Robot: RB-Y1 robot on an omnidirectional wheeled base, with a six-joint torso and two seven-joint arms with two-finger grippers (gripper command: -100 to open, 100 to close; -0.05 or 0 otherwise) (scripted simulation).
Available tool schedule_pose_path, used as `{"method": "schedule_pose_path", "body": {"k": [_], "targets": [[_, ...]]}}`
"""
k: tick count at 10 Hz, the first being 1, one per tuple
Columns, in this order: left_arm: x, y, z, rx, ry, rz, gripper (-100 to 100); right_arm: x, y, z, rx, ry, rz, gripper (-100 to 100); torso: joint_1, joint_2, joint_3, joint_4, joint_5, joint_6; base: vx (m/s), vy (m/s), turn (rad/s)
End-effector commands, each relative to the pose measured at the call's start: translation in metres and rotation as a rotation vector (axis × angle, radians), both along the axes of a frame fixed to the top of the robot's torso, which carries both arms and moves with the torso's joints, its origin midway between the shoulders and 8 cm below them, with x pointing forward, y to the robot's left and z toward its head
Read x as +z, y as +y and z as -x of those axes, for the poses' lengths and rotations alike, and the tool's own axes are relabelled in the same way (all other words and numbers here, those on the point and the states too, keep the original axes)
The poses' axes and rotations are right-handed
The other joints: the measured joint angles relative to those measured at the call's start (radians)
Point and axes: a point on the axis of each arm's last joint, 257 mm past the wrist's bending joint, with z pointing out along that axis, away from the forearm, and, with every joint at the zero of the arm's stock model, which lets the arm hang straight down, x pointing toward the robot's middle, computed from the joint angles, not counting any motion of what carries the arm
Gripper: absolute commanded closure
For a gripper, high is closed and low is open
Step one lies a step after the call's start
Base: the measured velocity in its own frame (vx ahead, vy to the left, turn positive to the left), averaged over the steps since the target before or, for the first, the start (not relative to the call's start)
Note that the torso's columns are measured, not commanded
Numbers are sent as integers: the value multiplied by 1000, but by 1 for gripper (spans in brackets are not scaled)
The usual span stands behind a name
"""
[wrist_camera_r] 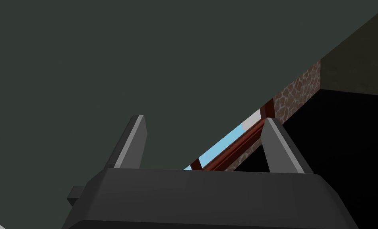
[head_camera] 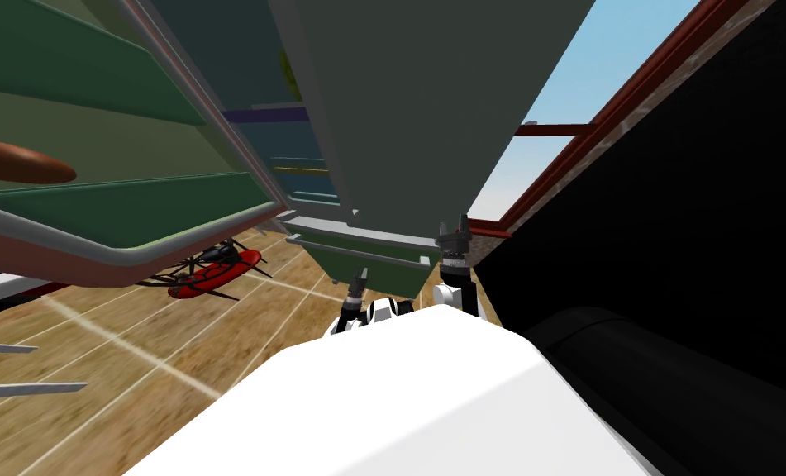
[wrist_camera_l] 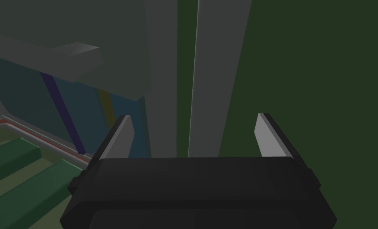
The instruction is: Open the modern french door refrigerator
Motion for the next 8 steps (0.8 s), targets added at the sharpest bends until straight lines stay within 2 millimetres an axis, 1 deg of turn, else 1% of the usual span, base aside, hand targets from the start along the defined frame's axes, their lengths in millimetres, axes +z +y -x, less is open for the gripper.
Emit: {"method": "schedule_pose_path", "body": {"k": [1,3,5,6,7,8], "targets": [[-12,-10,5,-24,9,-10,-100,-3,0,-1,1,9,-2,0,-3,-5,-4,0,1,-1,57,-31,34],[-17,-17,7,-37,13,-11,-100,-11,0,-3,3,30,-6,0,-7,-13,-11,-1,1,-1,40,-24,23],[-19,-24,9,-46,14,-6,-100,-17,1,-4,7,45,-8,0,-6,-12,-10,-2,0,-1,-2,-2,7],[-18,-21,9,-43,15,-8,-100,-19,2,-4,8,51,-9,0,-6,-10,-8,-2,0,-1,-15,5,3],[-17,-5,-4,0,11,-14,-100,-20,2,-5,9,55,-10,0,-5,-7,-6,-1,-1,0,-49,16,-383],[-16,3,-14,24,9,-20,-100,-20,2,-5,9,55,-10,0,-3,-2,-1,-1,-1,2,-93,32,-509]]}}
